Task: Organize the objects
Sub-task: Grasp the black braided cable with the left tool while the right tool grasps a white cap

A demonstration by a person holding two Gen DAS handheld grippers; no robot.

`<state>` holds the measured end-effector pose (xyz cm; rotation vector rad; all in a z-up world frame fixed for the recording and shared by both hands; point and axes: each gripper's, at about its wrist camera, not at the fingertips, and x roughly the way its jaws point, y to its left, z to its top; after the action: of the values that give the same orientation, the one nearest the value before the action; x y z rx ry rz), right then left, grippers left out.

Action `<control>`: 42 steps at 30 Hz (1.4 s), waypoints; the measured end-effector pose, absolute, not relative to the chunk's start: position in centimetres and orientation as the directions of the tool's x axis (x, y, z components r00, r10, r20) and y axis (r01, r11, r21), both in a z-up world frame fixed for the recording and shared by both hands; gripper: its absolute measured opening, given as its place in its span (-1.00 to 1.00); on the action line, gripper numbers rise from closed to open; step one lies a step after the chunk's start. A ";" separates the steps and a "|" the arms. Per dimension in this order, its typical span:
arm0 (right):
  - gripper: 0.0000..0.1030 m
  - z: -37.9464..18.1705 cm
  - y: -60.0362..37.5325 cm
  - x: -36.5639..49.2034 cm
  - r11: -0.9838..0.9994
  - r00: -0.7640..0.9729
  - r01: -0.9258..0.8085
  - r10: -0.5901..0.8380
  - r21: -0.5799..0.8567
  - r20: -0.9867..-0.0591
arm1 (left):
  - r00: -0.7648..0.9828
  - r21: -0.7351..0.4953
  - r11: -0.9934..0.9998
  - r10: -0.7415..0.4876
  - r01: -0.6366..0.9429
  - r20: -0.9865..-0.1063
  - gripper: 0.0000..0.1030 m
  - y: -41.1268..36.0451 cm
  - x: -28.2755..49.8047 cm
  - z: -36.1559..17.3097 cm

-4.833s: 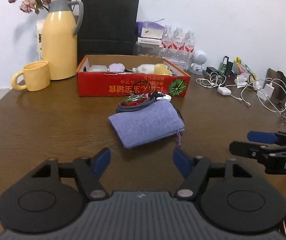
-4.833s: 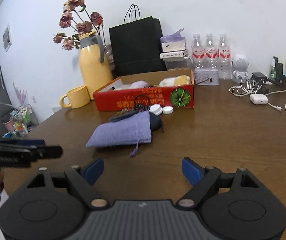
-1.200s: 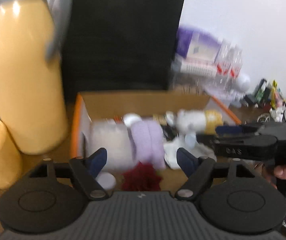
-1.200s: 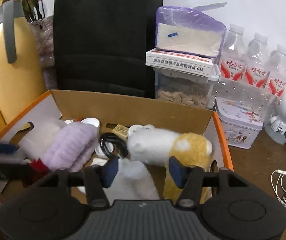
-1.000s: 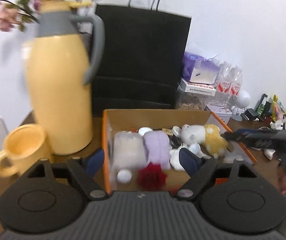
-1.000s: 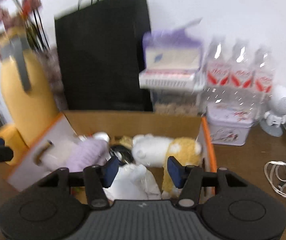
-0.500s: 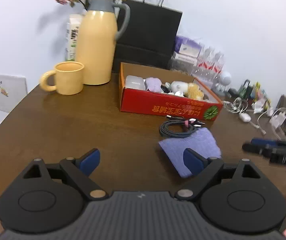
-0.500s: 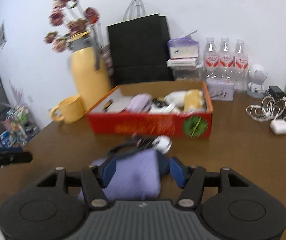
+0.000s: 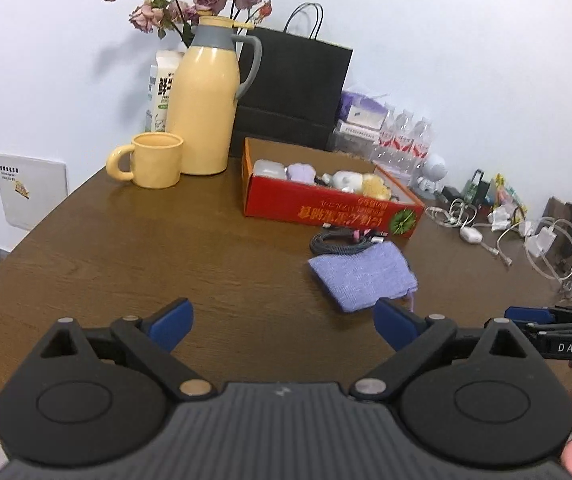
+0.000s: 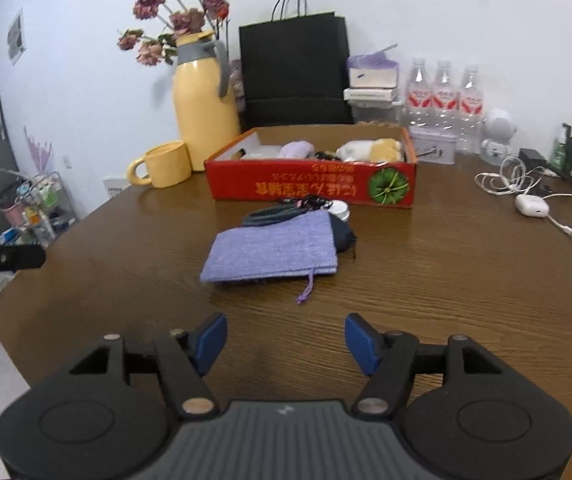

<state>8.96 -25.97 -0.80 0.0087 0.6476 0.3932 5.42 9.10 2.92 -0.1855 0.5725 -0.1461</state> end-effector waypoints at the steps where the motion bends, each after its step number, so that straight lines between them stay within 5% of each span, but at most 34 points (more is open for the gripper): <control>1: 0.25 -0.6 -26.1 9.0 0.926 0.731 -0.354 0.361 0.132 -0.579 | 0.833 -0.217 0.973 -0.187 0.083 -0.520 0.94 9.1 5.5 3.2; 10: 0.24 0.1 -27.8 13.3 0.943 0.790 -0.292 0.330 0.157 -0.516 | 0.828 -0.201 0.973 -0.207 0.117 -0.521 0.94 6.2 10.6 1.7; 18: 0.03 -2.1 -28.4 20.8 0.962 0.789 -0.250 0.269 0.112 -0.553 | 0.767 -0.247 0.931 -0.361 0.267 -0.530 0.95 1.6 19.4 -1.6; 32: 0.02 -5.6 -25.6 31.4 0.955 0.719 -0.285 0.274 0.089 -0.639 | 0.650 -0.198 0.894 -0.431 0.402 -0.626 0.94 -2.1 32.3 -7.3; 37: 0.02 -6.4 -24.1 33.5 0.954 0.715 -0.283 0.279 0.099 -0.641 | 0.622 -0.229 0.858 -0.495 0.459 -0.607 0.54 -1.2 33.0 -7.2; 42: 0.02 -7.5 -22.6 35.3 0.944 0.681 -0.307 0.307 0.121 -0.665 | 0.651 -0.180 0.895 -0.423 0.408 -0.630 0.50 0.1 31.8 -5.8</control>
<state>35.34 -22.59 -7.48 -0.0009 0.7464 0.3445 31.83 0.11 -5.78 -0.0232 0.7211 -0.4718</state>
